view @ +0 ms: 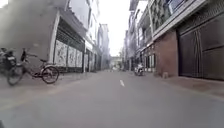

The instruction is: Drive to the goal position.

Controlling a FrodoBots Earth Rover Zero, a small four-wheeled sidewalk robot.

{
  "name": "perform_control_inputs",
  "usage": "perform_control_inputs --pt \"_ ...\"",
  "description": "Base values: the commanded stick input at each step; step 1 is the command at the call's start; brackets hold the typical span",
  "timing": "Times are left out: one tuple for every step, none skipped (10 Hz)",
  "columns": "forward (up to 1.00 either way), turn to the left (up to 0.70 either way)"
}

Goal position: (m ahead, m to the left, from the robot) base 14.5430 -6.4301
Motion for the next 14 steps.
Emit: perform_control_inputs --pt "1.0 0.06" --pt "1.0 -0.11" --pt "1.0 -0.34" --pt "1.0 -0.34" --pt "1.0 -0.31" --pt "1.0 -0.11" --pt "1.0 0.06" --pt "1.0 0.06" --pt "1.0 0.06" --pt "1.0 0.06" --pt "1.0 0.06" --pt "1.0 0.06" --pt "1.0 0.06" --pt "1.0 0.06"
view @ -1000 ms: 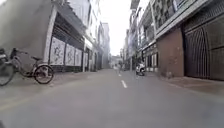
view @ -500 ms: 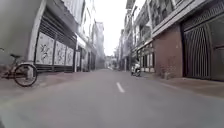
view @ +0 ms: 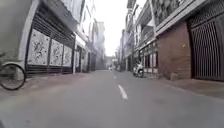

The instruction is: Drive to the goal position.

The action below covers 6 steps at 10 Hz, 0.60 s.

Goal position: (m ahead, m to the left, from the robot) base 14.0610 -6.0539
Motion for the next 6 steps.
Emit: perform_control_inputs --pt "1.0 0.06" --pt "1.0 0.06" --pt "1.0 0.06" --pt "1.0 0.06" --pt "1.0 0.06" --pt "1.0 0.06"
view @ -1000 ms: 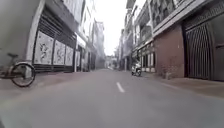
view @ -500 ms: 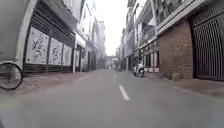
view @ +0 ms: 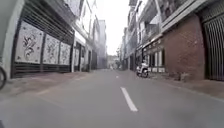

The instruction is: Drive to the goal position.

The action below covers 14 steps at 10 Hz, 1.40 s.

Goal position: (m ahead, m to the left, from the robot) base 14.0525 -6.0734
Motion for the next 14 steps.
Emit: perform_control_inputs --pt "1.0 0.06" --pt "1.0 0.06" --pt "1.0 0.06" --pt "1.0 0.03" --pt "1.0 -0.34" --pt "1.0 -0.34" --pt "1.0 -0.31" --pt "1.0 -0.06" --pt "1.0 0.06" --pt "1.0 0.06" --pt "1.0 0.06" --pt "1.0 0.24" --pt "1.0 0.44" --pt "1.0 0.24"
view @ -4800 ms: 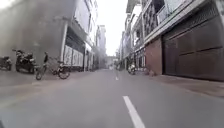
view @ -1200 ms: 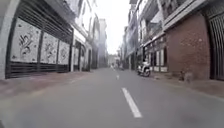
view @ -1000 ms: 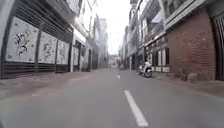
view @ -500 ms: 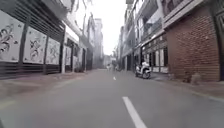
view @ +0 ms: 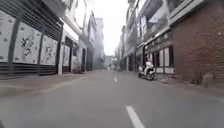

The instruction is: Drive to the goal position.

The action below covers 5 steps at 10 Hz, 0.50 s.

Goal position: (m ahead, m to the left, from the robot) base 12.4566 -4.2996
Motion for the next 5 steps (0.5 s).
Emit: perform_control_inputs --pt "1.0 0.06" --pt "1.0 0.06" --pt "1.0 0.06" --pt "1.0 0.06" --pt "1.0 0.06"
